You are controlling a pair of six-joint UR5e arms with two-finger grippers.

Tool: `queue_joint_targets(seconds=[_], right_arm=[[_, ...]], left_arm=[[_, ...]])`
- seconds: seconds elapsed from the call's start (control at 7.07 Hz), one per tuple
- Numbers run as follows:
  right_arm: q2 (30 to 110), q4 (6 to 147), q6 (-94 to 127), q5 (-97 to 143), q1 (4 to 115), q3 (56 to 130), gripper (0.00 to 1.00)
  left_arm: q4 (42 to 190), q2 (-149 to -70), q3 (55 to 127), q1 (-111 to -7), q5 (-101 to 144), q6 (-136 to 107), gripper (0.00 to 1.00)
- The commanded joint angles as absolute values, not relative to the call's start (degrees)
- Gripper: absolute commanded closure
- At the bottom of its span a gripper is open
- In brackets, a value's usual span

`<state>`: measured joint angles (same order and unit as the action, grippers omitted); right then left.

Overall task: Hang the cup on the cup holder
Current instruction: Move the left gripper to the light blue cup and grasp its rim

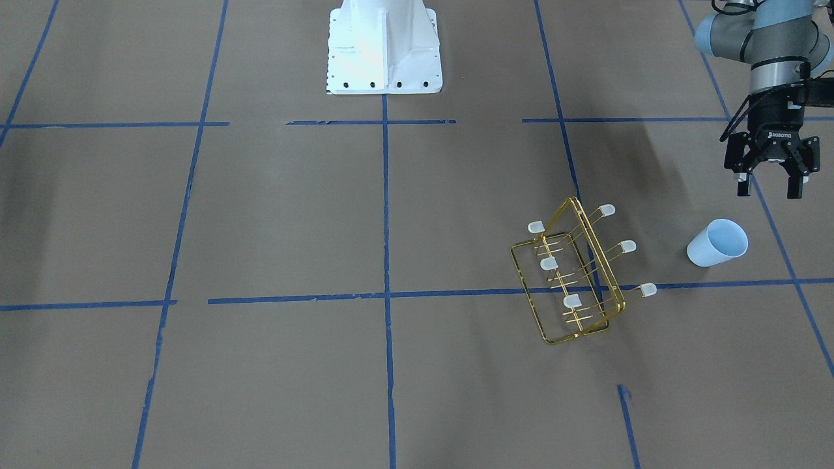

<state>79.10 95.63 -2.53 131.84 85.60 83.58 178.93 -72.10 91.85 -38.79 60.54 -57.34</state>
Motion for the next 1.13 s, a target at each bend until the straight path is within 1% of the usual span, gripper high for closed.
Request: queue_joint_targets(seconds=[0.0,0.28,0.57,0.99], right_arm=[[79.1,95.62,-2.55,131.84,85.61,83.58,0.0],[79.1,95.62,-2.55,131.84,85.61,83.58,0.0],[79.1,95.62,-2.55,131.84,85.61,83.58,0.0],[79.1,95.62,-2.55,131.84,85.61,83.58,0.0]], left_arm=[[179.38,-73.03,89.66,-35.35,55.13,-57.48,0.0],[181.14,-74.79,86.32,-32.62,53.26,-57.48,0.0],[180.7,-76.45,85.09,-32.26,54.22,-57.74,0.0],[180.79,-79.71,80.08,-32.26,54.66,-57.74,0.0]])
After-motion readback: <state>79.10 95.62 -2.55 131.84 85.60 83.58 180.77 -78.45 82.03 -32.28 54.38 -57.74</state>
